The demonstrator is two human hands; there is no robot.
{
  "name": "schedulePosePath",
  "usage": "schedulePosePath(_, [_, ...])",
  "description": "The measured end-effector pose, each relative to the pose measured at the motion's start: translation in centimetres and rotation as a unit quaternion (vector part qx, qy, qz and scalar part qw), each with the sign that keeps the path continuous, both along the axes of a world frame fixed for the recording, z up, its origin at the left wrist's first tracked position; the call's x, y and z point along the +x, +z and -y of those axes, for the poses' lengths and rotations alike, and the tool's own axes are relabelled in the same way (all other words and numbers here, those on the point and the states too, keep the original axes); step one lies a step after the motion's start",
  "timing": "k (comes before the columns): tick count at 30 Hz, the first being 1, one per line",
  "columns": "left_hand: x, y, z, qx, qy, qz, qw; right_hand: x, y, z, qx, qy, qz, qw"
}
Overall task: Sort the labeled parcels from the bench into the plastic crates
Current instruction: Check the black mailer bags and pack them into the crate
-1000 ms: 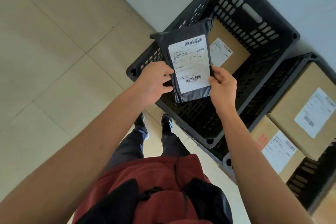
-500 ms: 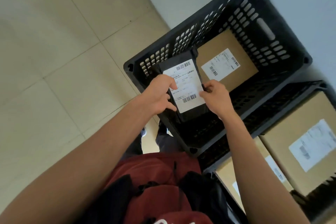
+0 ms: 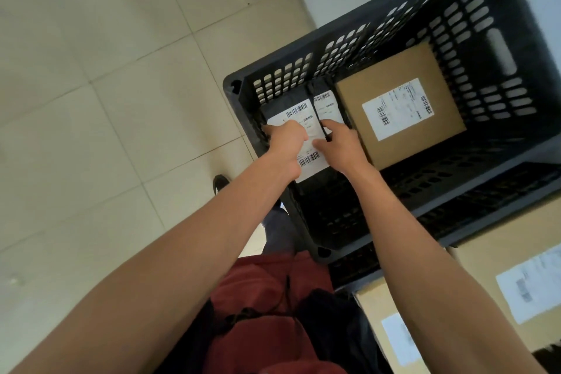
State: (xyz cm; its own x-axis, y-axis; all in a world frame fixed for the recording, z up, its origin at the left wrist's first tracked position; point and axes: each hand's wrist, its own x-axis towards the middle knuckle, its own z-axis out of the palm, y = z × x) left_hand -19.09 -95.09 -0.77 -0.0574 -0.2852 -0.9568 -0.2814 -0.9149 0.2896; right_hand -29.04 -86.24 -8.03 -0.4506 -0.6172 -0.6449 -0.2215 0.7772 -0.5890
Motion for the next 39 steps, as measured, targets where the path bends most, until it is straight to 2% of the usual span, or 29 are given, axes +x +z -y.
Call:
schedulePosePath(5, [-0.5, -2.1, -1.0, -0.043, 0.025, 0.019, 0.999, 0.2, -1.6, 0.5, -0.011, -0.007, -0.016, 1.0])
schedulePosePath(12, [-0.4, -4.3, -3.0, -0.098, -0.059, 0.042, 0.993, -0.1, -3.0, 0.7, -0.001, -0.011, -0.016, 1.0])
schedulePosePath(19, [-0.3, -1.5, -1.6, -0.055, -0.024, -0.002, 0.998, -2.0, -3.3, 1.2, 0.014, 0.045, 0.028, 0.999])
schedulePosePath(27, [-0.8, -4.8, -1.5, -0.053, -0.07, -0.007, 0.996, -1.4, -4.7, 1.5, 0.036, 0.038, 0.038, 0.998])
schedulePosePath(33, [-1.0, -8.1, -0.1, -0.036, -0.1, 0.036, 0.994, -0.7, -5.6, 1.3, 0.033, -0.001, 0.003, 0.999])
schedulePosePath(36, [-1.8, -6.4, 0.1, -0.019, -0.113, 0.044, 0.992, -0.2, -5.5, 0.8, 0.024, -0.019, -0.019, 0.999])
schedulePosePath(39, [-2.4, -5.9, 0.2, -0.025, -0.127, 0.09, 0.987, 0.5, -5.1, 0.7, 0.024, -0.037, -0.028, 0.999])
